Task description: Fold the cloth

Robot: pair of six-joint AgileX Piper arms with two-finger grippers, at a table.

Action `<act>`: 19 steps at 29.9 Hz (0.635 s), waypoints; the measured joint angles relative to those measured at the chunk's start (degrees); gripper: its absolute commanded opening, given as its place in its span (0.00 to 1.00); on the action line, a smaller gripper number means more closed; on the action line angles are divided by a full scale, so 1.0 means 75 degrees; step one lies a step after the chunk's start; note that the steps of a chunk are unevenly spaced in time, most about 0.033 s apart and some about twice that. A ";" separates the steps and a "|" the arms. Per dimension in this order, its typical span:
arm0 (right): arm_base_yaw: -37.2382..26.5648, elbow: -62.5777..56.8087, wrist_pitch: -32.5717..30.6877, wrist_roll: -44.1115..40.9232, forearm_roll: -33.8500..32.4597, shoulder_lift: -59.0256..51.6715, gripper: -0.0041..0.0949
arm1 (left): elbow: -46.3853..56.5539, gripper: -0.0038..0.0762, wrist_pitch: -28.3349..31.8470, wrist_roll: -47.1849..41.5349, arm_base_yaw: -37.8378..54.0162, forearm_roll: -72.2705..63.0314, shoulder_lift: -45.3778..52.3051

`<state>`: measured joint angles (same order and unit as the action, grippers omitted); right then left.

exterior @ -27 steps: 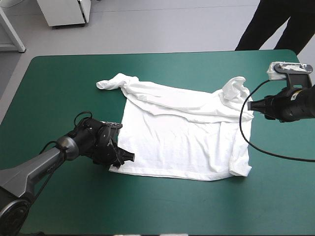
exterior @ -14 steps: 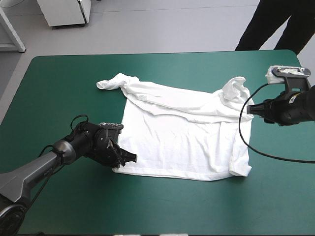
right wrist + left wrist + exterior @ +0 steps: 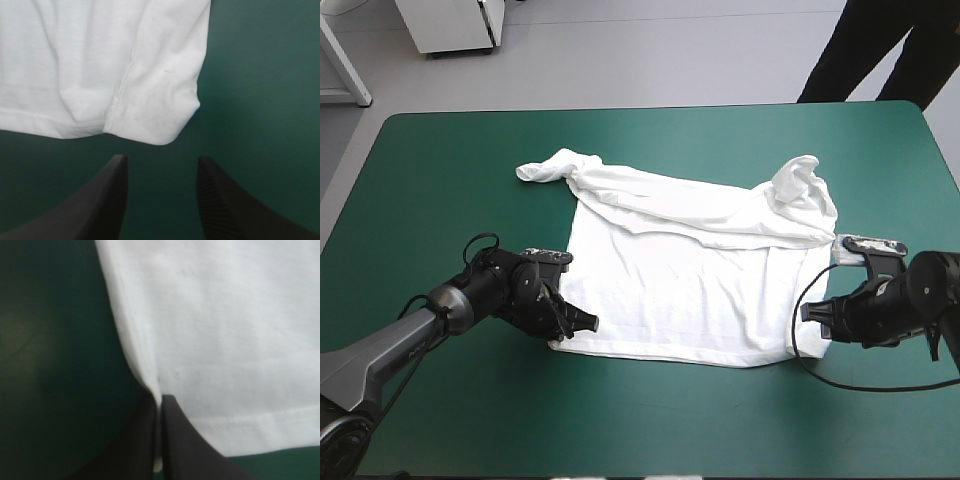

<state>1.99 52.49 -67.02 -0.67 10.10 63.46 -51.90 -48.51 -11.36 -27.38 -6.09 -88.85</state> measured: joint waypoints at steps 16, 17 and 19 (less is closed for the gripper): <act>0.0637 -0.0593 0.1525 -0.0337 -0.0479 0.1411 0.47 | 0.0007 0.02 0.0001 0.0012 0.0000 -0.0006 0.0000; 0.0671 -0.0593 0.1547 -0.0372 -0.0515 0.1532 0.47 | 0.0007 0.02 0.0001 0.0026 0.0000 -0.0006 0.0000; 0.0719 -0.0593 0.1629 -0.0426 -0.0566 0.1823 0.47 | 0.0007 0.02 0.0001 0.0077 0.0000 -0.0006 0.0000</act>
<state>7.39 48.04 -54.80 -3.86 5.86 77.13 -51.85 -48.50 -10.78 -27.38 -6.14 -88.85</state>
